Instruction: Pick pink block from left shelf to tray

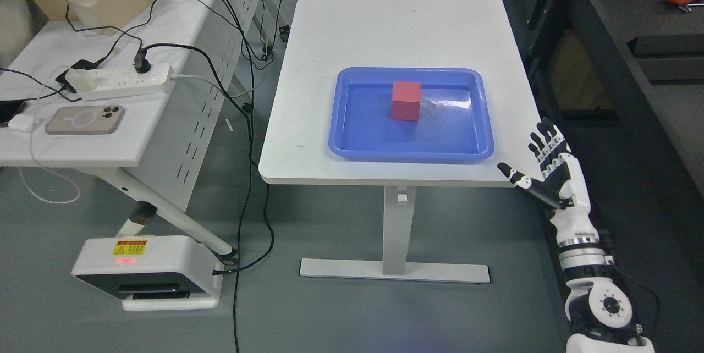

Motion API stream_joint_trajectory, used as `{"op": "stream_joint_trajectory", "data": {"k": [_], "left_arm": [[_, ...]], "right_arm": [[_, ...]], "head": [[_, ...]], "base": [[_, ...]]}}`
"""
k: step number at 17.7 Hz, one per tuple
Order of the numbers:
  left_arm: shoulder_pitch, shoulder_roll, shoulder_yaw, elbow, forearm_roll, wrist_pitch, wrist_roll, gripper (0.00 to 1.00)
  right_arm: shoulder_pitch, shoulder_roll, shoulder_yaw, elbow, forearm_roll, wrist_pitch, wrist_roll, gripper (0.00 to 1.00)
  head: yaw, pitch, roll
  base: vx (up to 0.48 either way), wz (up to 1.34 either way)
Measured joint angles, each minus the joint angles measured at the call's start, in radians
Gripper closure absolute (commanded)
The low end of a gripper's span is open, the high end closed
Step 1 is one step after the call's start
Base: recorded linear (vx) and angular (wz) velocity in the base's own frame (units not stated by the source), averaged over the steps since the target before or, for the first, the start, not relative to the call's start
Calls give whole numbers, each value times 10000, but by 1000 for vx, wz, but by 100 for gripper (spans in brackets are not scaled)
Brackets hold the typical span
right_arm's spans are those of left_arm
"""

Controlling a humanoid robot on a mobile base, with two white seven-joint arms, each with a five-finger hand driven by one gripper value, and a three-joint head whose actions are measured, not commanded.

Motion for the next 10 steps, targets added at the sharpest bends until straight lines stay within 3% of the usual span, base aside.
{"op": "stream_joint_trajectory", "data": {"k": [4, 10], "left_arm": [[-1, 0, 0, 0, 0, 0, 0, 0], [-1, 0, 0, 0, 0, 0, 0, 0]], "right_arm": [[-1, 0, 307, 5, -26, 43, -1052, 0], [-6, 0, 568, 6, -38, 44, -1274, 0]], "head": [[0, 0, 0], [0, 0, 0]], "base": [[-91, 73], [-53, 14]]}}
